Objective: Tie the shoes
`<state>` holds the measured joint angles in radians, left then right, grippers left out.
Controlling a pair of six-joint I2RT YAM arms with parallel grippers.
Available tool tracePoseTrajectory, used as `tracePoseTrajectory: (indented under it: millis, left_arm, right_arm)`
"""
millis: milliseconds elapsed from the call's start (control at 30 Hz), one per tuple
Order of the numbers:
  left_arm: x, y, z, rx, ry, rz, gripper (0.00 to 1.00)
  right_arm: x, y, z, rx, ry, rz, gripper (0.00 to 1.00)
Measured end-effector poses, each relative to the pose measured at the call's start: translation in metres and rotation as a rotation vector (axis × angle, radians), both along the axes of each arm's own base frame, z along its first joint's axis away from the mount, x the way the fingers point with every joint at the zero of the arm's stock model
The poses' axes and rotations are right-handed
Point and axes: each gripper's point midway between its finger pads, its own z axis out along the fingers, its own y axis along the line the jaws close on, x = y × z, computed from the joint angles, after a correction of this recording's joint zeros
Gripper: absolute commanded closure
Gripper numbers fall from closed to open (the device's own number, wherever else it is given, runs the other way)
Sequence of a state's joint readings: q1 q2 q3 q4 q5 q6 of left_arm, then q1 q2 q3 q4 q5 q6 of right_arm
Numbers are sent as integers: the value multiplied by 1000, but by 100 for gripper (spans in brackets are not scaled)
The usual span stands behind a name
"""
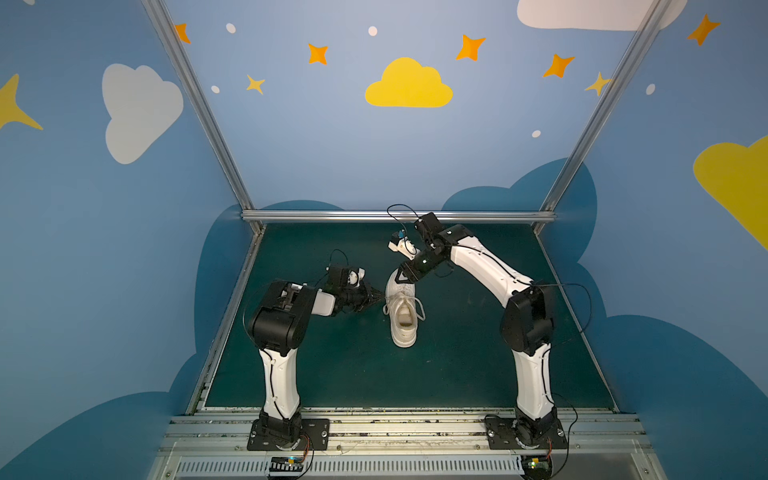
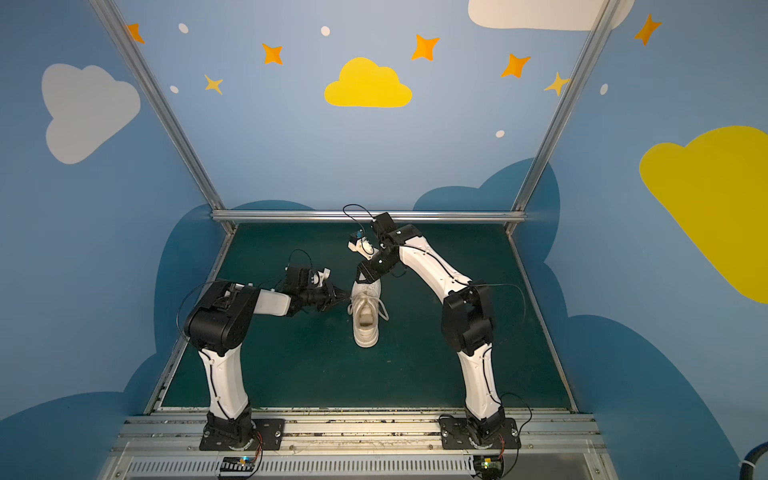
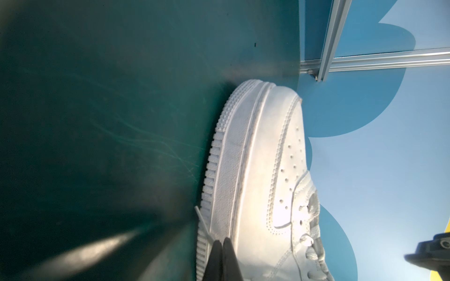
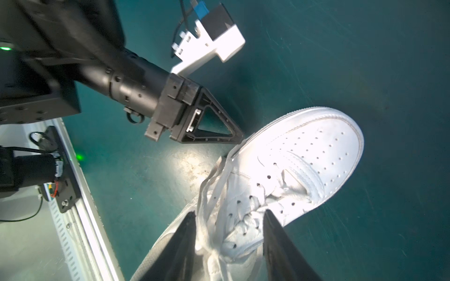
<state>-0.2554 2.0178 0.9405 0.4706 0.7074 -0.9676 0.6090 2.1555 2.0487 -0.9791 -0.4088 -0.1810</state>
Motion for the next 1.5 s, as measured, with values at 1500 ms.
tracePoseTrajectory:
  millis: [1500]
  left_arm:
    - [-7,-12,4,-25,25,-3,71]
  right_arm:
    - [-26,18,-30,-130,157,12,70]
